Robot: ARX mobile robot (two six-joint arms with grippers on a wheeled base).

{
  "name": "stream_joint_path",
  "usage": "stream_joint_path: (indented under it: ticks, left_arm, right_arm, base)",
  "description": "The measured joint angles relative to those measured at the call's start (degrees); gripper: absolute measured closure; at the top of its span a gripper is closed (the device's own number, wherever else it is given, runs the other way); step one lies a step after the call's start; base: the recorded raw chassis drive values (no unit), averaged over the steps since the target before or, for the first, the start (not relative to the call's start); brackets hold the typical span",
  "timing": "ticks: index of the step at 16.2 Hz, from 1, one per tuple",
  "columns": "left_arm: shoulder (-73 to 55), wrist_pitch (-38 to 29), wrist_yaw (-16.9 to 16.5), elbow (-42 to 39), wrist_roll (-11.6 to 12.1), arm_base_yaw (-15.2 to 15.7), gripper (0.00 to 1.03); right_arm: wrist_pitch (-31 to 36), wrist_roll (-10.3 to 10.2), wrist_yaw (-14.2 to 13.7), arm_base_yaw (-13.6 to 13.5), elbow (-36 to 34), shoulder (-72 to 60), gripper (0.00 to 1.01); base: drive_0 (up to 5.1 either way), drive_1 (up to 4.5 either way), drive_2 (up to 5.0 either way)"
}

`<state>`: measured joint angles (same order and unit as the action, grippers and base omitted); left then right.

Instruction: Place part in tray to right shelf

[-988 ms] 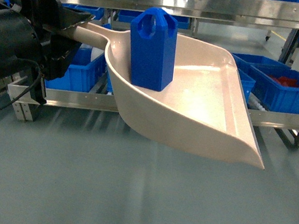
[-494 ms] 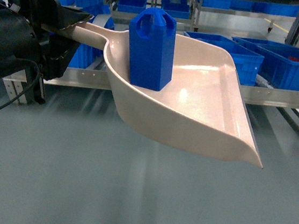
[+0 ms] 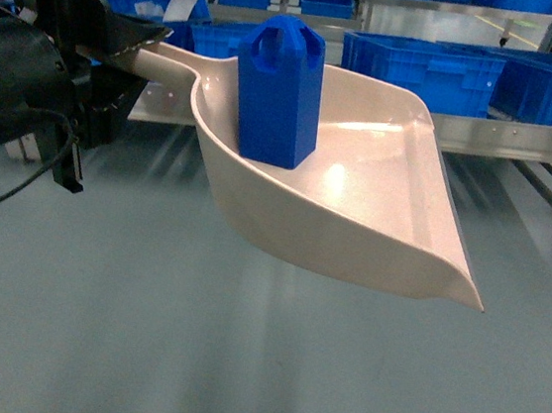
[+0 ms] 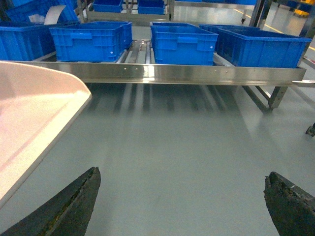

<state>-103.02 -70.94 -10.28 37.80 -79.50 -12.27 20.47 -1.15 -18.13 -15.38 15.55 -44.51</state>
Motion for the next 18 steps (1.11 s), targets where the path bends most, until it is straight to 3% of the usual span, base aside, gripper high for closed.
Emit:
stream_joint_path:
  ticks: [18]
  left_arm:
    - [0.00, 0.04, -0.28, -0.07, 0.07, -0.33, 0.87]
  right_arm:
    - [0.04, -0.35, -0.07, 0.00, -0.04, 0.04, 0.03]
  base:
    - [0.0, 0.00, 0.0]
